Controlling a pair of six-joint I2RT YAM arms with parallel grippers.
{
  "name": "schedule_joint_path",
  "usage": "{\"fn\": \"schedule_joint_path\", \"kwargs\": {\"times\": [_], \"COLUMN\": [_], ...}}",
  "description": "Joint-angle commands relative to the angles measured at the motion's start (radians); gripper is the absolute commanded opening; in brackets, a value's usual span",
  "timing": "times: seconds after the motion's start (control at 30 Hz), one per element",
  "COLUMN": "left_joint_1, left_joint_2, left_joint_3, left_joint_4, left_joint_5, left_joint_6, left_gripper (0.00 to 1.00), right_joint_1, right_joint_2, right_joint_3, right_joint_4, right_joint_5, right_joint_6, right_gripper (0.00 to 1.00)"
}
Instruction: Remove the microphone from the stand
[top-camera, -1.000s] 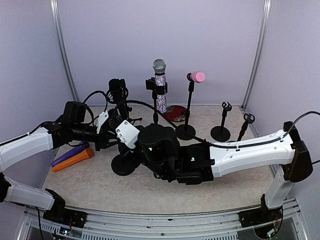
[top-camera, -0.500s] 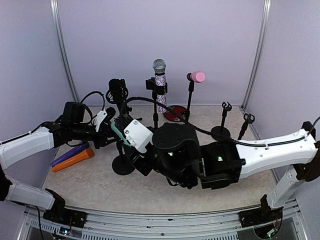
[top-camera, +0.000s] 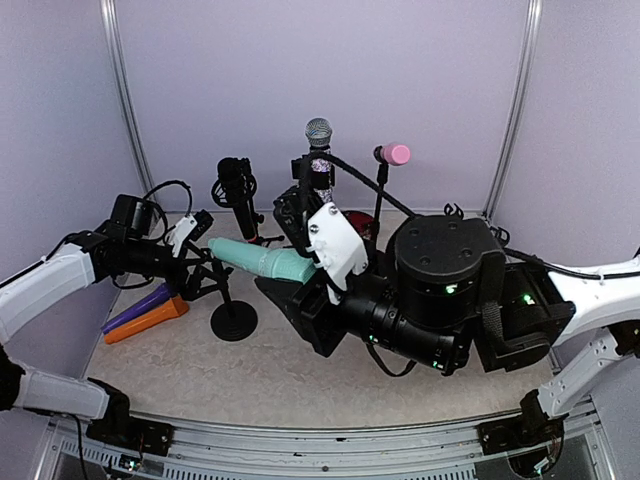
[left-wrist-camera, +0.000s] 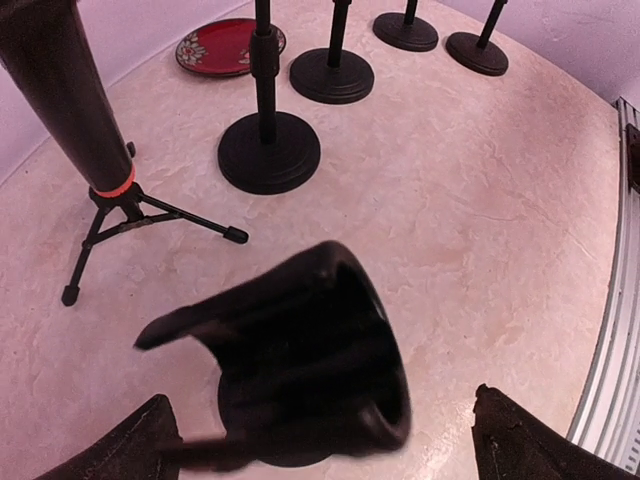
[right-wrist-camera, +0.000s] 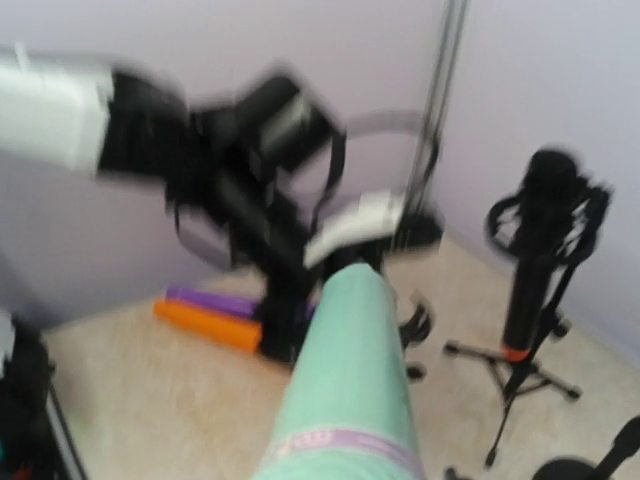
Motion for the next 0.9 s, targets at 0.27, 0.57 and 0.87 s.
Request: {"fn": "schedule_joint_path", "kwargs": {"times": [0.27, 0.57, 0.87], "left_joint_1": [0.094, 0.062, -0.002], "left_joint_2": [-0.206, -0.218, -0.244], "left_joint_3": [0.215, 0.236, 0.203], "left_joint_4": [-0.579, -0.7, -0.675], "left_joint_5": [0.211, 0.277, 0.228], "left_joint_6": [0.502, 0.639, 0.639], "left_gripper": [0.99, 0.83, 0.4], "right_joint_1": [-0.171, -0.302, -0.334], "right_joint_2": [0.26, 0.417, 0.54], "right_joint_3": [0.251, 0.37, 0.516], "right_joint_4": [-0.187, -0.059, -0.067], "right_joint_5": [-0.39, -0.716, -0.826], "right_joint_6": [0.099, 0.134, 0.171], "right_gripper": [0.0, 0.0, 0.0]}}
